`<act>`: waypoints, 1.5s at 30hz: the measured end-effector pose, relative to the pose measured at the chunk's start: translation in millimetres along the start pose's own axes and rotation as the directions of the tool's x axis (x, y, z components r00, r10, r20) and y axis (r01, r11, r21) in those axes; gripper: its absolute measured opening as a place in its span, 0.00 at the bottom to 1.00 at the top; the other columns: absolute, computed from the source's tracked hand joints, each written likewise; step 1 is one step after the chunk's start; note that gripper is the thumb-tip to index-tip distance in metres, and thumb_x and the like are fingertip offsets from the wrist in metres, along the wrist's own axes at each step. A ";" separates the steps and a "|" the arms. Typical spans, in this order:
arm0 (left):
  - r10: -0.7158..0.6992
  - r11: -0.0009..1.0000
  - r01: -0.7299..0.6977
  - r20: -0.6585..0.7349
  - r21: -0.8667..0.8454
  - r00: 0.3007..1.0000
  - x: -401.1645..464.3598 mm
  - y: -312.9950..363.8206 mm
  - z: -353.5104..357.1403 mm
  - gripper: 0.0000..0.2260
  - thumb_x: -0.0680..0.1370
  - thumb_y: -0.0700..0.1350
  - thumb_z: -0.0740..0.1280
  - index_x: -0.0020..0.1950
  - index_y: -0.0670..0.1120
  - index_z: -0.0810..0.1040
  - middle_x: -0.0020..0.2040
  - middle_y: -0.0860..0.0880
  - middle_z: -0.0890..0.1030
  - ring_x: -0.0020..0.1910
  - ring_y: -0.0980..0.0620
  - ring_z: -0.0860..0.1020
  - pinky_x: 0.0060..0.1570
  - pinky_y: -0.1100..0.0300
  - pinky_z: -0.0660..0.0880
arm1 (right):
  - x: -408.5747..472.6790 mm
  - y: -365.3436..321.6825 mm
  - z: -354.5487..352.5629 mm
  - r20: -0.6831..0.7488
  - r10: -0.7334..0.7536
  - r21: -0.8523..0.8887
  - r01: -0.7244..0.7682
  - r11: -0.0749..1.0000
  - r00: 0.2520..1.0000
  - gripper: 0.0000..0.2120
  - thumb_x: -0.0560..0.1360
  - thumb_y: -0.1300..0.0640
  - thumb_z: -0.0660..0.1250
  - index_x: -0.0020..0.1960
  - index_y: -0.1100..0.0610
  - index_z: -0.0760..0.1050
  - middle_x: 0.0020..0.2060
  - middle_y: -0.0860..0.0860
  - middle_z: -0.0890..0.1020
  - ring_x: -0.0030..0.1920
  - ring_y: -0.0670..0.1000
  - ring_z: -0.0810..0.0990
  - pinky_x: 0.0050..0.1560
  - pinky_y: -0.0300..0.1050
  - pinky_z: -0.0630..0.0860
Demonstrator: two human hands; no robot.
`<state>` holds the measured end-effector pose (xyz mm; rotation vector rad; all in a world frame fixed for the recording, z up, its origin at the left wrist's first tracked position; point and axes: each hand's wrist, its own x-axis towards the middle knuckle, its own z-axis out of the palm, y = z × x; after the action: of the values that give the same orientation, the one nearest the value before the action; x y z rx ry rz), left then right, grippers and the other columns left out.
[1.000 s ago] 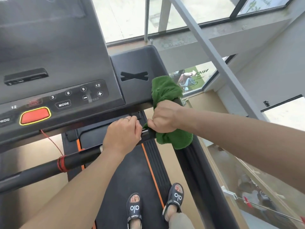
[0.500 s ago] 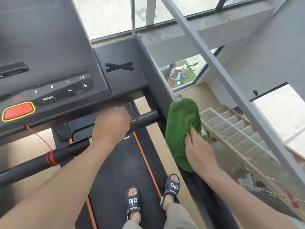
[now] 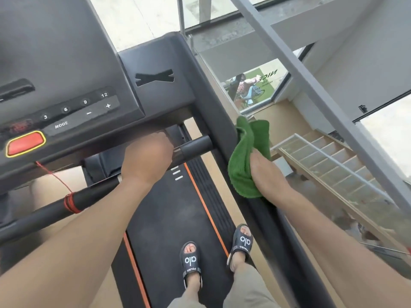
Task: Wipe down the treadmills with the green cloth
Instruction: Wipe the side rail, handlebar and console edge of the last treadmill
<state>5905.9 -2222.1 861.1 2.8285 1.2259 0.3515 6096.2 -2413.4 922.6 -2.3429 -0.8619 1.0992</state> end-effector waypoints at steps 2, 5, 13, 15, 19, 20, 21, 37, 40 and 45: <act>0.009 1.000 -0.009 0.004 0.009 1.000 0.5 0.5 -0.8 0.14 0.80 0.46 0.55 0.36 0.44 0.69 0.31 0.47 0.74 0.29 0.42 0.73 0.26 0.53 0.67 | -45.7 35.4 19.4 -0.157 -0.169 -0.398 0.094 0.913 0.973 0.21 0.84 0.51 0.48 0.70 0.59 0.68 0.59 0.57 0.77 0.57 0.60 0.78 0.56 0.55 0.75; 0.021 1.000 -0.021 -0.003 0.021 1.000 0.5 0.1 -2.2 0.14 0.80 0.45 0.56 0.36 0.44 0.70 0.30 0.47 0.73 0.28 0.42 0.72 0.27 0.56 0.61 | -55.1 49.6 33.5 -0.034 -0.461 -0.759 0.277 0.589 0.887 0.22 0.81 0.56 0.54 0.71 0.63 0.70 0.65 0.64 0.75 0.65 0.70 0.72 0.70 0.62 0.67; 0.003 1.000 -0.004 -0.007 -0.002 1.000 -1.8 -2.8 -2.6 0.14 0.80 0.45 0.56 0.36 0.45 0.68 0.31 0.48 0.74 0.30 0.42 0.73 0.28 0.55 0.61 | 10.3 -16.1 71.3 0.491 -0.011 -0.730 0.404 -0.552 0.871 0.33 0.83 0.42 0.50 0.80 0.63 0.52 0.79 0.62 0.54 0.79 0.67 0.49 0.75 0.68 0.37; 0.007 1.000 -0.007 -0.011 -0.001 1.000 -2.3 -3.3 -1.4 0.12 0.79 0.44 0.59 0.36 0.45 0.68 0.31 0.48 0.73 0.30 0.41 0.73 0.29 0.56 0.59 | 23.9 -24.6 86.6 0.492 0.052 -0.672 0.417 -0.612 0.869 0.36 0.83 0.41 0.52 0.80 0.63 0.48 0.80 0.59 0.53 0.79 0.66 0.48 0.77 0.66 0.42; 0.029 0.999 -0.029 -0.033 -0.017 0.999 -1.3 -6.1 -0.1 0.12 0.80 0.45 0.57 0.36 0.46 0.66 0.31 0.48 0.70 0.30 0.40 0.73 0.29 0.56 0.58 | 7.2 -23.1 81.5 0.517 0.026 -0.582 0.374 -0.722 0.856 0.34 0.82 0.42 0.55 0.80 0.61 0.53 0.78 0.62 0.56 0.77 0.72 0.49 0.74 0.71 0.44; 0.023 0.999 -0.024 -0.026 -0.033 0.999 0.0 -7.0 0.3 0.13 0.80 0.45 0.56 0.36 0.45 0.67 0.32 0.47 0.72 0.31 0.39 0.74 0.29 0.55 0.60 | -4.1 -14.9 78.0 0.510 -0.015 -0.617 0.354 -0.703 0.860 0.33 0.83 0.42 0.53 0.80 0.62 0.54 0.78 0.63 0.57 0.76 0.73 0.50 0.74 0.71 0.41; 0.015 0.998 -0.016 -0.017 -0.053 1.000 -0.2 -6.7 0.2 0.13 0.80 0.46 0.56 0.37 0.45 0.68 0.33 0.45 0.74 0.32 0.38 0.75 0.29 0.54 0.62 | -18.2 -3.5 71.0 0.486 -0.080 -0.687 0.325 -0.650 0.870 0.33 0.83 0.42 0.52 0.80 0.62 0.54 0.77 0.64 0.58 0.76 0.72 0.51 0.73 0.71 0.39; 0.193 0.979 -0.181 -0.150 0.095 0.970 -3.1 4.0 -11.5 0.15 0.85 0.44 0.52 0.41 0.42 0.70 0.35 0.41 0.73 0.34 0.38 0.73 0.35 0.46 0.66 | 32.3 -0.1 12.6 -0.132 -0.165 -0.101 0.152 0.983 0.978 0.27 0.81 0.37 0.47 0.79 0.39 0.51 0.75 0.52 0.69 0.73 0.56 0.67 0.73 0.53 0.63; -0.109 0.969 0.067 -0.167 -0.239 0.980 -30.1 47.4 -27.7 0.14 0.85 0.46 0.52 0.43 0.42 0.69 0.36 0.43 0.73 0.36 0.39 0.71 0.36 0.47 0.65 | 23.3 31.2 10.5 -0.004 -0.036 0.171 0.037 0.985 0.999 0.34 0.76 0.27 0.41 0.74 0.40 0.66 0.70 0.50 0.75 0.69 0.54 0.74 0.73 0.57 0.65; -0.358 0.470 0.537 0.405 -0.700 0.841 -98.5 186.6 -30.6 0.16 0.86 0.50 0.53 0.40 0.46 0.66 0.37 0.52 0.71 0.39 0.50 0.68 0.39 0.56 0.55 | -80.5 137.8 21.4 0.037 0.086 0.537 -0.092 0.838 0.996 0.29 0.78 0.28 0.53 0.62 0.47 0.78 0.52 0.49 0.85 0.55 0.49 0.84 0.50 0.41 0.81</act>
<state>5967.5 -2423.3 895.4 1.6396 1.2725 0.4224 6088.5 -2566.0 871.6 -1.9121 -0.3721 1.2052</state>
